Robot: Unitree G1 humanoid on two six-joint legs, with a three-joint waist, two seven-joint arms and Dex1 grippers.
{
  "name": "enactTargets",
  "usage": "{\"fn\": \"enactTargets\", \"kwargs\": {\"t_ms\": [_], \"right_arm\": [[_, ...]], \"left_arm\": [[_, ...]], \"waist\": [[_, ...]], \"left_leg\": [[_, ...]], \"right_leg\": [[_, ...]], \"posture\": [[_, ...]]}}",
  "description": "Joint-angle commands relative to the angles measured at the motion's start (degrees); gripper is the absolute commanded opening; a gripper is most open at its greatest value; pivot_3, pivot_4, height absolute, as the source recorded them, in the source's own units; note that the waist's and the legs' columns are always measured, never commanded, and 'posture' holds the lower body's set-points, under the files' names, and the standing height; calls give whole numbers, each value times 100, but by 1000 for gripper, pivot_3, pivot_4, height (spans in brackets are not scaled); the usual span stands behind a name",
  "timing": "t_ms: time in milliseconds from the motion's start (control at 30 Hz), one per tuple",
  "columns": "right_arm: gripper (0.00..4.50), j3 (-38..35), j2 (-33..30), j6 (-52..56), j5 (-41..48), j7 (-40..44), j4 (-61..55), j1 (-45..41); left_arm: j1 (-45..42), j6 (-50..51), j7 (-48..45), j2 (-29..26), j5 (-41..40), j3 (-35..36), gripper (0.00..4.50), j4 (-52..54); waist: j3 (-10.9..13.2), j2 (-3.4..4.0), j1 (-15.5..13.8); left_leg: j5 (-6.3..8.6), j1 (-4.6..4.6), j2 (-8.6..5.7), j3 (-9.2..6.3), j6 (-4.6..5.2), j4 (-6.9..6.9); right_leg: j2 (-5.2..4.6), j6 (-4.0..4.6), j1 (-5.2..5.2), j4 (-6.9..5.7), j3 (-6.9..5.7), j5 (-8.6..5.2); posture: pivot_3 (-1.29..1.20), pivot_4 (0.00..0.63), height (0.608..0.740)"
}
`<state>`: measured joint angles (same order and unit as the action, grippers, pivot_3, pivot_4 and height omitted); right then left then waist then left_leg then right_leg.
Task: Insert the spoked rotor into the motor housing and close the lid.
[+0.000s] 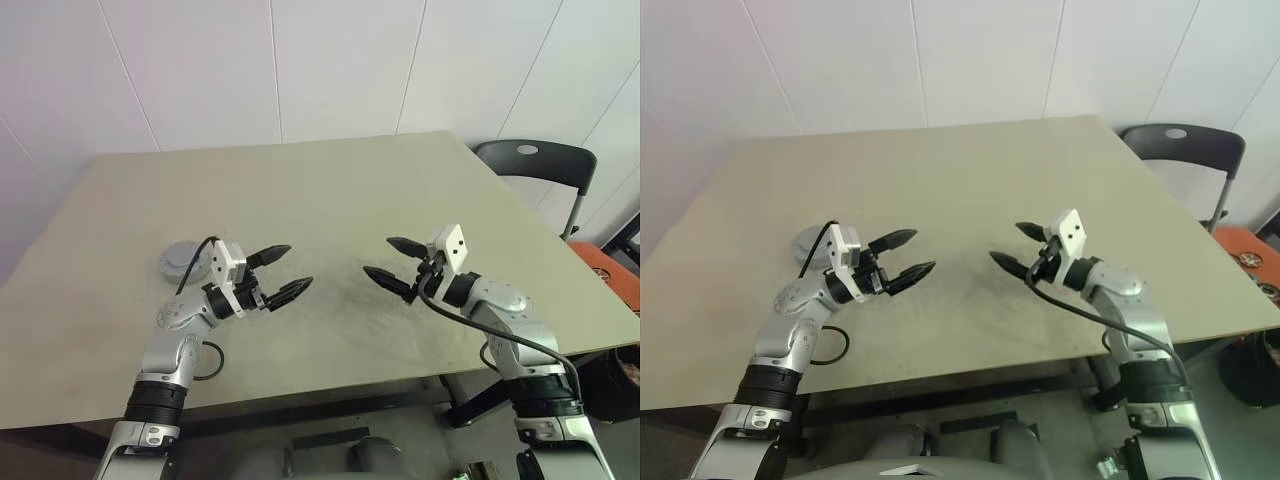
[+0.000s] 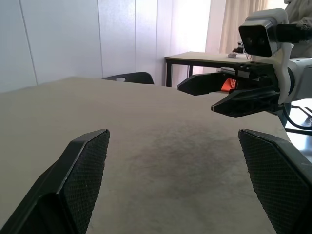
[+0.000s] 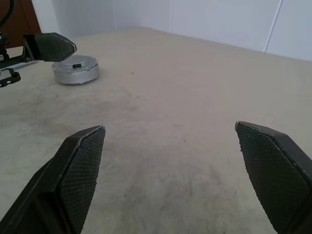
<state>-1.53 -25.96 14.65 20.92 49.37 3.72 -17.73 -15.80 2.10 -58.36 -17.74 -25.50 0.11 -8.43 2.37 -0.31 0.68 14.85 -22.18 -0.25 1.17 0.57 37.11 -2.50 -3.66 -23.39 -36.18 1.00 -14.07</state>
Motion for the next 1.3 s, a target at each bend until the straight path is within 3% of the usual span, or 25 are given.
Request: {"fn": "enactTargets", "kwargs": {"t_ms": [33,1300], "right_arm": [[4494,-88,-58,-118,-12,-6,-46,-172],[4494,-67,-46,-179,-23,-15,-40,-210]], "left_arm": [[-77,-34,32,40,12,-50,4500,177],[-107,-137,45,16,217,-163,4500,84]], "waist": [[0,0,0],[0,0,-1]], "left_leg": [[0,0,0,0,0,0],[0,2,0,2,0,4]], "right_leg": [[0,0,0,0,0,0],[2,-15,3,-2,1,9]], "posture": [[0,0,740],[0,0,740]]}}
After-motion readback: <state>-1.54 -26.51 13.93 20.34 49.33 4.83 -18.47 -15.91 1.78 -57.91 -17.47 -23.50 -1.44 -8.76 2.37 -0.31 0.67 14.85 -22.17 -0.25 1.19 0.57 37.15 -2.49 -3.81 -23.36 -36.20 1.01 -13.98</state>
